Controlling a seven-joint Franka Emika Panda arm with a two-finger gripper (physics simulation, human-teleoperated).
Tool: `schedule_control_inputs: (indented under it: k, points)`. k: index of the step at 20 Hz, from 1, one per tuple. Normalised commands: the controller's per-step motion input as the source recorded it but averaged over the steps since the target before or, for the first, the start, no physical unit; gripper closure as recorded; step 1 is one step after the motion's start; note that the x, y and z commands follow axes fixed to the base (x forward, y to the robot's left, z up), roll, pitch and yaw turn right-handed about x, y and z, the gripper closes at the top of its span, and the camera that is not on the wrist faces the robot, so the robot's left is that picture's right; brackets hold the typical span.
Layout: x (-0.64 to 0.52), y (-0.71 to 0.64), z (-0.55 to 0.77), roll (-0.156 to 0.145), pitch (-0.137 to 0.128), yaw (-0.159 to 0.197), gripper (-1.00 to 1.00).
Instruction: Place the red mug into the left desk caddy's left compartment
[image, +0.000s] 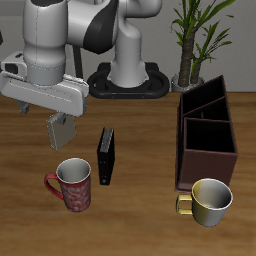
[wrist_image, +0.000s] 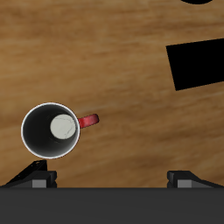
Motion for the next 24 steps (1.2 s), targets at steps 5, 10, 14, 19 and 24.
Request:
schedule_control_inputs:
  k: [5, 10, 14, 19, 24]
  points:
    - [0.18, 0.17, -0.19, 0.016, 0.023, -0.017, -1.0]
    - [0.07, 0.0, -0.1, 0.012, 0.009, -0.021, -1.0]
    - [0.02, -0.14, -0.24, 0.003, 0.017, -0.009, -1.0]
    - [0.06, -0.07, -0.3, -0.002, 0.04, -0.021, -1.0]
    - [0.08, 0.07, -0.33, 0.02, 0.024, -0.009, -1.0]
